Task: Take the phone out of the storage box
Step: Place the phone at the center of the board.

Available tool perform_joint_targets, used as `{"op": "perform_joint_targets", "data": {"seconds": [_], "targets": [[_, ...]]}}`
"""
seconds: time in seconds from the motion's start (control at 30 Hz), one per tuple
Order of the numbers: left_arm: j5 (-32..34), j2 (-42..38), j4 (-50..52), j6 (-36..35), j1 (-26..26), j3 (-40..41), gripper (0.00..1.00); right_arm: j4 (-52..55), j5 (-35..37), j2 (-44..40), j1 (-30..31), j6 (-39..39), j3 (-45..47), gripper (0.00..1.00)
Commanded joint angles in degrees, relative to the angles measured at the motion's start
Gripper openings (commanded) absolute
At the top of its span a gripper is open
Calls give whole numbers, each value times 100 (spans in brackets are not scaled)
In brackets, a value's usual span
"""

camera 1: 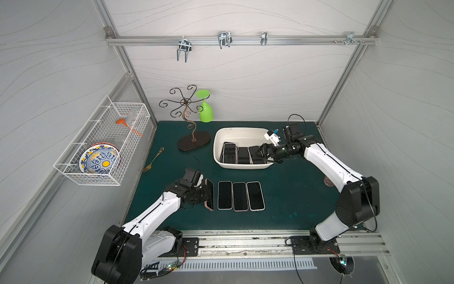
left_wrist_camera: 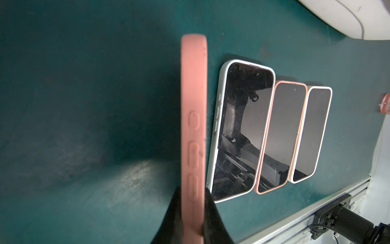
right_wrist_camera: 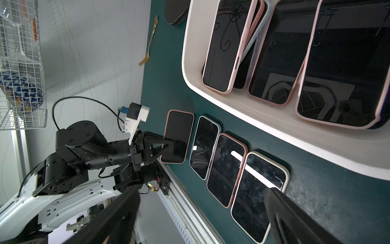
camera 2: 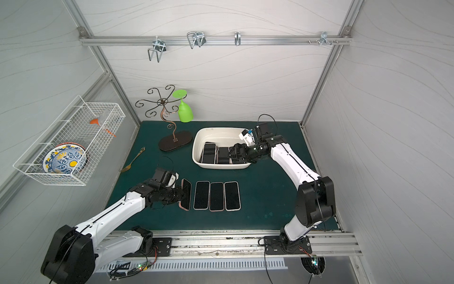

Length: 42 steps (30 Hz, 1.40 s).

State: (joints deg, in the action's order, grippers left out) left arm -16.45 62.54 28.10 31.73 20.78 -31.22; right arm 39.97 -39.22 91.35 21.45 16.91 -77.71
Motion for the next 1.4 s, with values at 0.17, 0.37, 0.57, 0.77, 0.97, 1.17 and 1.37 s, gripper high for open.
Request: {"op": "perform_joint_targets", "data": {"seconds": [0.17,0.37,0.57,0.77,0.97,1.17,1.37], "targets": [[28,95,-280,-8,58,-93,4,-103,-17,45,13,-112,162,99],[434,153,69,73,58,-208,16,-172,-51,18,10,-91,242,99],[1006,206,404,251,51,-243,24,-201,-30,5,9,-95,327,99],[1422,426,543,440,51,-283,34,-219,-13,-8,11,-74,353,99],[1637,707,482,535,41,-328,42,-234,1,-3,22,-78,390,99],[1563,1008,191,661,31,-310,43,-269,27,-8,24,-80,471,99],[1464,1334,27,787,14,-300,66,-254,26,-21,19,-118,507,98]]}}
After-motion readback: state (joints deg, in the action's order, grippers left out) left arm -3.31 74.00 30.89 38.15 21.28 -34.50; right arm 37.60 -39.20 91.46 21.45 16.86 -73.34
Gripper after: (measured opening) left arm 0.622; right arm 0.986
